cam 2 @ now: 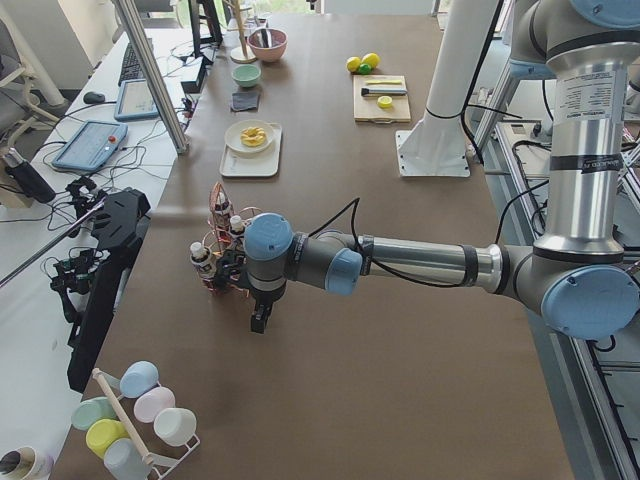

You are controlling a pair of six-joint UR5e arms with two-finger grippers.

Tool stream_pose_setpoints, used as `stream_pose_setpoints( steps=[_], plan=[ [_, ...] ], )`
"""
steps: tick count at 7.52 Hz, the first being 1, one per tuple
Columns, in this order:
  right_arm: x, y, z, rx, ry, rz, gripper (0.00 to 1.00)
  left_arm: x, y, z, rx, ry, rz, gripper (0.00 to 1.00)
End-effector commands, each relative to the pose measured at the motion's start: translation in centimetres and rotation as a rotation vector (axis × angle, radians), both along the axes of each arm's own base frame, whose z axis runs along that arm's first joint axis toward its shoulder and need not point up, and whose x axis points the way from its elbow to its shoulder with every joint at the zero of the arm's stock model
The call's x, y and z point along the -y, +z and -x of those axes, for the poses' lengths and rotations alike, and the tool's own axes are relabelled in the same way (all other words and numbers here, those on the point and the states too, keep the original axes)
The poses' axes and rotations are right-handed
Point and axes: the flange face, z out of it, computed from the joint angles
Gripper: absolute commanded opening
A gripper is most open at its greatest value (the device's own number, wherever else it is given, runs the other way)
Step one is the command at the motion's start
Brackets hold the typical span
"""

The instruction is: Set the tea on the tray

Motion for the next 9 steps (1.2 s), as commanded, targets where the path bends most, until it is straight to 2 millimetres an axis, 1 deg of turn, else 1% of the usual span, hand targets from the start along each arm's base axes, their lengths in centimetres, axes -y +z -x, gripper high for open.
stream_pose_setpoints(
  steps=[1,2,3,4,5,6,7,8,9],
  plan=[
    [0.4,-1.4,0.9,0.000,-0.017,-0.027,1.00,0.4,-2.1,0.3,-0.011,-0.036,-0.057,0.97],
    [0.5,-1.8,1.6,0.001,-0.031,-0.036,1.00,0.3,-2.9,0.3,-0.023,-0.073,-0.033,0.97],
    [1.1,-2.6,1.7,0.002,-0.029,-0.049,1.00,0.4,-4.5,0.1,-0.037,-0.150,0.018,0.97],
    [1.3,-2.8,1.9,-0.003,-0.022,-0.043,1.00,0.9,-6.1,-0.3,-0.023,-0.173,0.003,0.97],
    [1.3,-2.8,2.2,0.003,-0.003,-0.018,1.00,1.9,-7.2,-1.4,-0.030,-0.163,-0.009,0.97],
    [1.5,-3.1,2.4,0.006,0.003,-0.011,1.00,3.5,-9.7,-2.6,-0.054,-0.195,0.001,0.97],
    [1.5,-3.0,2.4,0.007,0.003,-0.010,1.00,4.3,-12.1,-3.5,-0.058,-0.230,-0.003,0.97],
    [1.5,-2.7,2.6,0.005,-0.001,-0.005,1.00,3.9,-13.8,-5.9,-0.024,-0.227,-0.036,0.98],
    [1.6,-2.1,2.7,0.004,-0.005,0.006,1.00,3.5,-15.8,-10.1,-0.026,-0.261,-0.003,0.97]
  ],
)
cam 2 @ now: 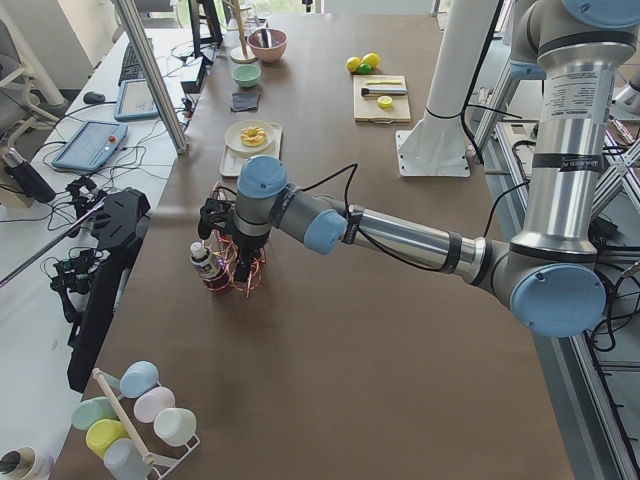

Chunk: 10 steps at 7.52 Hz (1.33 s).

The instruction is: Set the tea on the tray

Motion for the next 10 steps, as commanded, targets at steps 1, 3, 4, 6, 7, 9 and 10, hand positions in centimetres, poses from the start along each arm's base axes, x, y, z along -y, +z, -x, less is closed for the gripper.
stream_pose_setpoints(
  steps=[1,3,4,6,7,9,10],
  plan=[
    [0.0,0.8,0.2,-0.002,-0.005,0.016,1.00,-0.5,-4.5,-9.2,0.040,-0.027,-0.003,0.98],
    [-0.2,1.1,0.2,-0.002,-0.005,0.022,1.00,1.2,-7.2,-13.1,0.071,-0.028,-0.054,0.97],
    [-0.3,1.5,0.2,-0.004,-0.005,0.030,1.00,2.1,-6.7,-13.4,0.096,-0.033,-0.064,0.97],
    [-0.3,1.9,0.3,-0.003,-0.006,0.037,1.00,3.5,-5.9,-13.8,0.092,-0.049,-0.121,0.97],
    [-0.3,2.0,0.3,-0.005,-0.006,0.039,1.00,3.7,-5.6,-14.2,0.075,-0.054,-0.134,0.97],
    [-0.3,2.6,0.4,-0.005,-0.008,0.053,1.00,3.4,-5.6,-15.8,0.075,-0.028,-0.137,0.92],
    [-0.3,2.9,0.4,-0.006,-0.009,0.057,1.00,3.5,-5.6,-15.9,0.078,-0.027,-0.139,0.88]
  ],
)
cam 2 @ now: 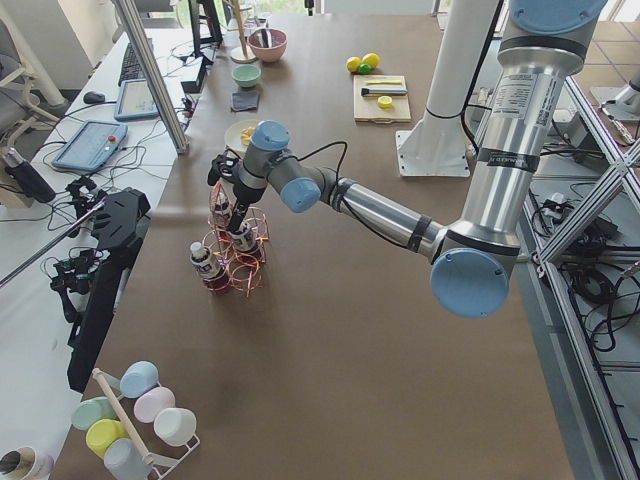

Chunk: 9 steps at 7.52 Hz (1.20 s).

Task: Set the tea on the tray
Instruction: 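Reach the left gripper into the copper rack and grasp a tea bottle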

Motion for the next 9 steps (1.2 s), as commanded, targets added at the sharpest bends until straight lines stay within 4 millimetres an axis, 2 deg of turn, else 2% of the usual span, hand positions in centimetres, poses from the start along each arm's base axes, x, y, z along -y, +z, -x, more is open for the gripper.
stream_pose_setpoints(
  steps=[1,2,6,8,9],
  plan=[
    [0.0,0.5,0.1,-0.002,-0.002,0.009,1.00,0.1,0.0,-0.8,0.002,0.012,-0.005,0.85],
    [0.0,0.4,0.1,0.000,-0.002,0.009,1.00,0.1,-0.2,-0.9,-0.001,0.013,-0.008,0.81],
    [0.0,0.5,0.3,0.001,-0.007,0.011,1.00,-0.1,0.1,-1.6,0.008,0.017,-0.006,0.79],
    [0.0,0.3,0.5,0.004,-0.009,0.007,1.00,-0.3,0.8,-1.6,0.014,0.019,0.005,0.62],
    [-0.1,0.1,0.5,0.005,-0.009,0.004,1.00,-0.3,1.1,-1.5,0.016,0.017,0.010,0.57]
  ],
)
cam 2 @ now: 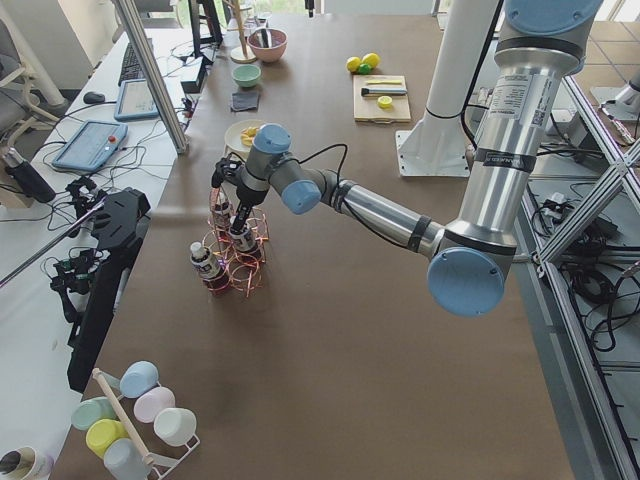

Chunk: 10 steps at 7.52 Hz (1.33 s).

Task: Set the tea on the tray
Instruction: 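Reach the left gripper into the copper rack and grasp a tea bottle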

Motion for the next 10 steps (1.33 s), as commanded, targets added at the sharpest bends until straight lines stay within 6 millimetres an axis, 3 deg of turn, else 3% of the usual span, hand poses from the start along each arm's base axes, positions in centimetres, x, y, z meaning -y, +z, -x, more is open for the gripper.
stream_pose_setpoints(
  steps=[1,2,5,6,7,10],
  plan=[
    [-0.1,-0.2,0.0,0.001,0.001,-0.003,1.00,-0.1,0.5,0.0,0.004,0.000,0.009,0.42],
    [-0.2,-0.1,0.0,0.001,0.001,-0.001,1.00,-0.1,0.5,0.1,0.004,-0.002,0.009,0.21],
    [-0.2,-0.1,0.0,0.001,0.000,-0.002,1.00,-0.1,0.2,0.0,0.002,0.000,0.004,0.15],
    [-0.2,-0.1,0.0,0.001,0.000,-0.002,1.00,-0.1,-0.2,0.2,-0.003,-0.003,-0.001,0.03],
    [-0.2,-0.2,0.0,0.001,0.000,-0.004,1.00,-0.3,-0.6,0.5,-0.011,-0.003,-0.008,0.00],
    [-0.2,-0.2,0.0,0.002,0.000,-0.005,1.00,-1.2,-1.8,3.2,-0.016,-0.037,-0.034,0.00]
  ],
)
